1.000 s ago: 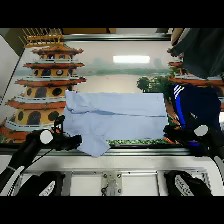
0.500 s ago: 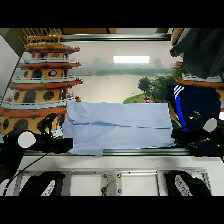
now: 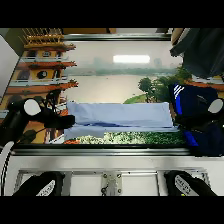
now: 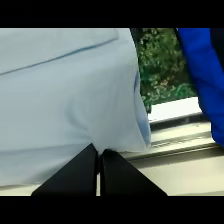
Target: Fold the clothes and pants, and hang the long-sleeved shirts on hangers.
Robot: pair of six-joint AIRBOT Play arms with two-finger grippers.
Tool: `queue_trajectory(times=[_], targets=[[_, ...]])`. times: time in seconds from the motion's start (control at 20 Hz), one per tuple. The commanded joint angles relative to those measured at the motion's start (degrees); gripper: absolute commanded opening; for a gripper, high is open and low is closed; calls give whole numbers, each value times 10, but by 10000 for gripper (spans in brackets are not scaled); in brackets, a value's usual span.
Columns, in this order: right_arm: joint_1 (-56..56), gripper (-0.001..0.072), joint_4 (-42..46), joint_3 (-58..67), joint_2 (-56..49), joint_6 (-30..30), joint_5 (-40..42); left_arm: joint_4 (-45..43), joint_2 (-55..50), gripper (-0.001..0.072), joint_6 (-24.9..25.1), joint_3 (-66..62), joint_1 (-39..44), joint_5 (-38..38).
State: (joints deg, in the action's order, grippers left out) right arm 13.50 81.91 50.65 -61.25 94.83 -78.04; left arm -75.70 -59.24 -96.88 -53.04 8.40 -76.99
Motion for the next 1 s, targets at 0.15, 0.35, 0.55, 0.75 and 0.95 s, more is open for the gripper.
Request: queue_trajectory(times=[0.15,0.35,0.55,0.75,0.95], targets=[[-30,9,0,101,-122,21,48,-13,-159,8,20,-132,-1,23],[-33,10,-3,128,-166,25,85,-14,-234,7,20,-192,-2,34],[-46,21,-38,128,-185,25,166,-12,-285,8,19,-232,-7,41],[-50,358,-118,128,-194,7,255,-1,-300,267,19,-247,-24,77],[-26,627,-210,142,-190,-106,228,54,-298,560,19,-286,-56,81]])
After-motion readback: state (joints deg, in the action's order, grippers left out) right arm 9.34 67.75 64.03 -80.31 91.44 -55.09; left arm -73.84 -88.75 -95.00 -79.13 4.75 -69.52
